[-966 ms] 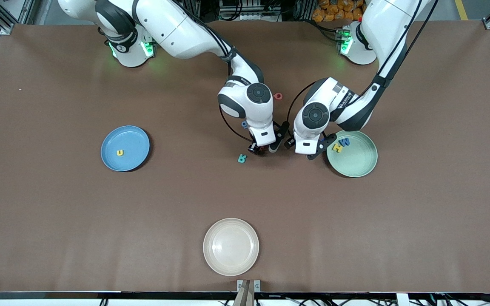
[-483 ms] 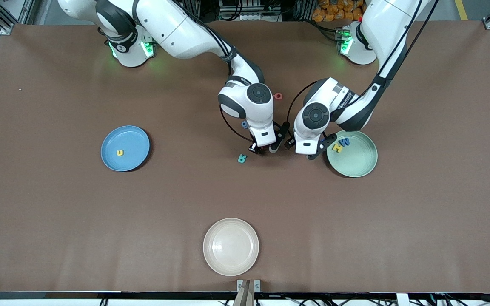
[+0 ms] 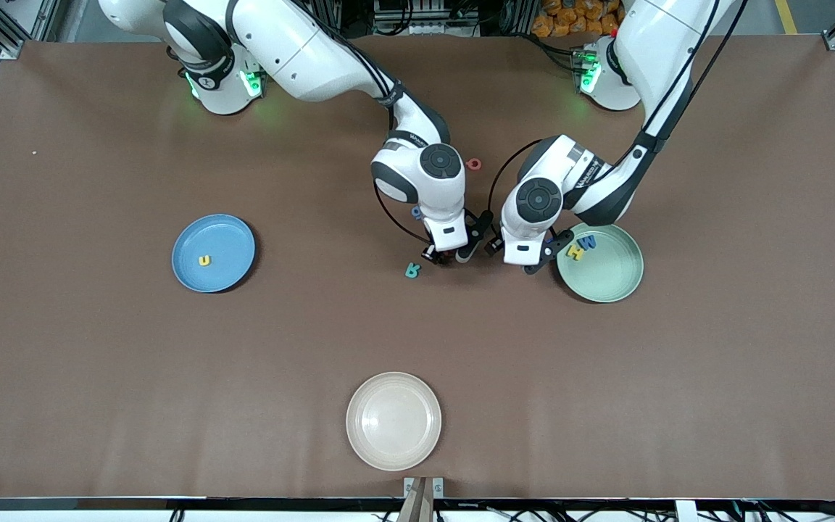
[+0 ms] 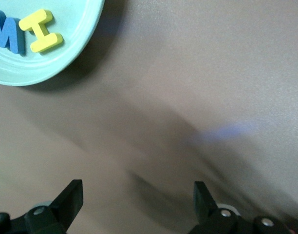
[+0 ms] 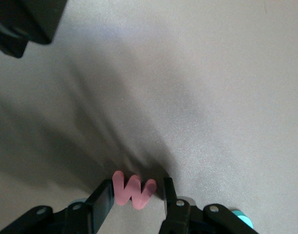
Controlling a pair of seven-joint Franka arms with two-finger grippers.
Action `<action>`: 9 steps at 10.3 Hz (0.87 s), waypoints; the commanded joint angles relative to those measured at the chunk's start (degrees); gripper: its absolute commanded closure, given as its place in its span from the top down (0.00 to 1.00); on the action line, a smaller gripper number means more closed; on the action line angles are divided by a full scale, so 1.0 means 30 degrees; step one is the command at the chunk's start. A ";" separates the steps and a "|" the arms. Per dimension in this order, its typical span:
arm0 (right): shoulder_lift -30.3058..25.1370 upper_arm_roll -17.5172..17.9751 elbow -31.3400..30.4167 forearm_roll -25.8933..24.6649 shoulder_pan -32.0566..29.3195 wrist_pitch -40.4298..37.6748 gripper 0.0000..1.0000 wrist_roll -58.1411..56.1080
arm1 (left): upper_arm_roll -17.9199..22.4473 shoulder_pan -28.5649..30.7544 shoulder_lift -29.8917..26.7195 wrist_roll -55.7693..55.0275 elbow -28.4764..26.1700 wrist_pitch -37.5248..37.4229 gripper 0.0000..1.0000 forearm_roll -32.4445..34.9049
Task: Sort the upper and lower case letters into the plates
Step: 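Lower the right gripper and grasp the pink w letter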
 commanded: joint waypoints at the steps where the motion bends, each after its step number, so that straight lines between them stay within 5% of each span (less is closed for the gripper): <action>1: 0.1036 -0.0182 0.0786 0.0075 -0.0028 0.0009 0.42 0.0356 | -0.0061 -0.0071 -0.0266 -0.0357 0.0070 0.0197 1.00 0.0090; 5: 0.1036 -0.0182 0.0757 0.0075 -0.0058 -0.0136 0.00 0.0821 | -0.0061 0.0018 -0.0148 -0.0240 0.0071 0.0578 1.00 0.0119; 9: -0.0656 -0.0094 0.0727 0.0748 -0.0553 -0.2556 0.00 0.0825 | -0.0032 -0.0041 -0.0148 -0.0268 0.0071 0.0578 1.00 0.0119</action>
